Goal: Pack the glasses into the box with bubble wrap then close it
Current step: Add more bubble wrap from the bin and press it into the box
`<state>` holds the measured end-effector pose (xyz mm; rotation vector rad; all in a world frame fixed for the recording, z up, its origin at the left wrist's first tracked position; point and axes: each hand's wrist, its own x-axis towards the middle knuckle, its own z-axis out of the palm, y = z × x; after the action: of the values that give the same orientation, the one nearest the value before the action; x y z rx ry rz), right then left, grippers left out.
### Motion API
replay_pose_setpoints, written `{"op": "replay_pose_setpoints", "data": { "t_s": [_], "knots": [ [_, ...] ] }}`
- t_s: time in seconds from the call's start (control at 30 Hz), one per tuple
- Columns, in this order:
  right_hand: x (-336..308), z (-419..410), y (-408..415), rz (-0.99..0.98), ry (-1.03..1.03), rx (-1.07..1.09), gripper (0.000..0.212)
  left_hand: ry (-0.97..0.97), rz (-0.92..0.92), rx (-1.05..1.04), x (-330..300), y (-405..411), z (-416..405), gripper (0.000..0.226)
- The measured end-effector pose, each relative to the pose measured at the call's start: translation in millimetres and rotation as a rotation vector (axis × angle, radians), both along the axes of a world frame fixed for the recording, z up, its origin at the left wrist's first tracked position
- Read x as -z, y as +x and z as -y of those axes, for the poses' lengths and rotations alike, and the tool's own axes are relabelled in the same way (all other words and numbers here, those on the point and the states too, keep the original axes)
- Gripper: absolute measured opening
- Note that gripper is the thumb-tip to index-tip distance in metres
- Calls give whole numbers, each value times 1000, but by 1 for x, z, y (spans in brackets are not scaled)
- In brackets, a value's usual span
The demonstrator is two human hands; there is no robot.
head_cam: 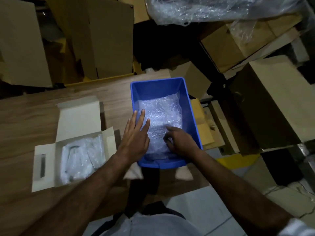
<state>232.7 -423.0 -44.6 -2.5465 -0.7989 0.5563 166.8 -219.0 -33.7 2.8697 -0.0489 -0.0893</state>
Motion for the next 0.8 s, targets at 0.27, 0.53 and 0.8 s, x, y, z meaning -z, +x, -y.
{"op": "replay_pose_setpoints", "data": {
  "t_s": [0.27,0.53,0.8],
  "knots": [
    [-24,10,-8,229,258,40,15,-106,-77,95,-5,0,-14,90],
    [-27,25,-18,334,255,19,70,-304,167,121,-22,17,-9,35],
    [-31,24,-12,278,434,36,41,-312,264,251,-22,-5,-32,33]
  ]
}}
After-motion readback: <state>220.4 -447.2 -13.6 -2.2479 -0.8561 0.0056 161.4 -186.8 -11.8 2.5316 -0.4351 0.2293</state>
